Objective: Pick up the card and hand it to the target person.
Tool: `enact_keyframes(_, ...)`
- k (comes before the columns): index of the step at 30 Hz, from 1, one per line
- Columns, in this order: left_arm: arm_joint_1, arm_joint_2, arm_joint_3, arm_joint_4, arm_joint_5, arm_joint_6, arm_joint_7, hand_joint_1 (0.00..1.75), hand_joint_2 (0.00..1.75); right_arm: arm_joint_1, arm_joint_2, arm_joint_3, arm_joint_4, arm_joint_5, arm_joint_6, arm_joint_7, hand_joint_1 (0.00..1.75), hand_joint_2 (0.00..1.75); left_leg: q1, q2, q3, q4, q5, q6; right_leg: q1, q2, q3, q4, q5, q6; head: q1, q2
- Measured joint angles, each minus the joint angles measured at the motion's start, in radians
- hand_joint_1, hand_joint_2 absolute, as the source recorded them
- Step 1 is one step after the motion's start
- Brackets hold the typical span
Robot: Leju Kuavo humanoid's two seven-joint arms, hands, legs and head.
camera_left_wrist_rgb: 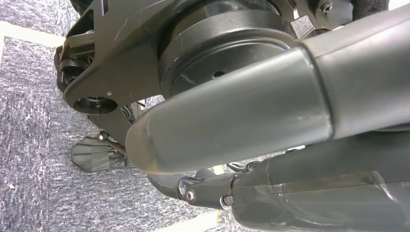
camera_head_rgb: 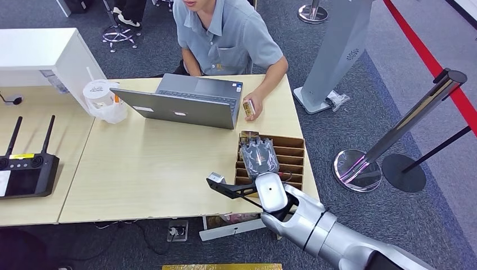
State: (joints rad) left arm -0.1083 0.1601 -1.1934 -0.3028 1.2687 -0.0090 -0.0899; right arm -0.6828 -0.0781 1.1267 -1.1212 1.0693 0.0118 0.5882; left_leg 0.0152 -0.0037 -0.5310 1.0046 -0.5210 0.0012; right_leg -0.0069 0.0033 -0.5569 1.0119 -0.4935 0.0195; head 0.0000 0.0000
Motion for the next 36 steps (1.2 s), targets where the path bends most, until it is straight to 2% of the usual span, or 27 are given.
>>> enact_keyframes(5, 0.0, -0.004, 0.0, 0.0, 0.002, 0.0, 0.005, 0.0, 0.0, 0.006, -0.009, -0.002, -0.015, 0.013, -0.009, 0.005, 1.4, 1.75, 0.0, 0.0, 0.0, 0.0, 0.0, 0.0, 0.0, 0.0, -0.001, 0.001, 0.0, 0.0, 0.0, 0.0)
enact_keyframes(9, 0.0, -0.005, -0.001, 0.0, 0.001, 0.0, 0.007, 0.0, 0.0, 0.008, -0.02, -0.007, -0.04, 0.034, -0.031, 0.005, 1.75, 1.75, 0.0, -0.001, -0.001, 0.001, 0.0, 0.0, 0.0, -0.001, -0.001, 0.001, 0.0, 0.0, 0.0, 0.0)
enact_keyframes(12, 0.0, -0.005, 0.001, -0.001, 0.003, 0.002, 0.006, 0.0, 0.0, 0.013, -0.046, -0.019, -0.107, 0.063, -0.066, 0.004, 1.75, 1.75, 0.0, -0.001, -0.001, 0.001, -0.001, 0.0, 0.0, -0.001, -0.001, 0.001, -0.001, 0.0, 0.0, 0.0)
enact_keyframes(14, 0.001, -0.005, 0.004, -0.002, 0.006, 0.004, 0.005, 0.0, 0.0, 0.017, -0.082, -0.032, -0.191, 0.091, -0.077, 0.011, 1.75, 1.75, 0.0, -0.001, -0.001, 0.001, 0.0, 0.0, 0.0, -0.001, -0.001, 0.001, -0.001, 0.0, 0.0, 0.0)
enact_keyframes(17, 0.002, -0.004, 0.011, -0.002, 0.015, 0.008, 0.009, 0.0, 0.0, 0.029, -0.153, -0.071, -0.358, 0.129, -0.076, 0.029, 1.75, 1.75, 0.0, -0.002, -0.002, 0.002, -0.001, 0.0, 0.0, -0.002, -0.001, 0.001, -0.001, 0.0, 0.0, 0.0)
enact_keyframes(22, 0.003, -0.004, 0.025, -0.001, 0.034, 0.017, 0.017, 0.0, 0.0, 0.074, -0.277, -0.186, -0.669, 0.181, -0.124, 0.067, 1.75, 1.75, 0.0, -0.005, -0.004, 0.004, -0.001, 0.0, 0.0, -0.005, -0.002, 0.003, -0.003, 0.001, 0.0, 0.0)
enact_keyframes(25, 0.003, -0.003, 0.027, -0.002, 0.037, 0.02, 0.017, 0.0, 0.0, 0.094, -0.32, -0.224, -0.761, 0.208, -0.138, 0.07, 1.75, 1.75, 0.0, -0.005, -0.003, 0.003, -0.001, 0.0, 0.0, -0.005, -0.002, 0.003, -0.003, 0.001, 0.0, 0.0)
enact_keyframes(29, 0.003, 0.0, 0.021, -0.004, 0.031, 0.018, 0.015, 0.0, 0.0, 0.1, -0.334, -0.256, -0.754, 0.185, -0.147, 0.074, 1.75, 1.75, 0.0, -0.005, -0.003, 0.003, -0.001, 0.0, 0.0, -0.005, -0.003, 0.003, -0.003, 0.0, 0.0, 0.0)
enact_keyframes(36, 0.002, 0.004, 0.012, -0.008, 0.021, 0.014, -0.002, 0.0, 0.0, 0.094, -0.328, -0.305, -0.568, 0.079, -0.25, 0.063, 1.75, 1.75, 0.0, -0.001, -0.001, 0.002, -0.001, -0.001, 0.0, -0.002, -0.002, 0.001, -0.001, 0.0, 0.0, 0.0)
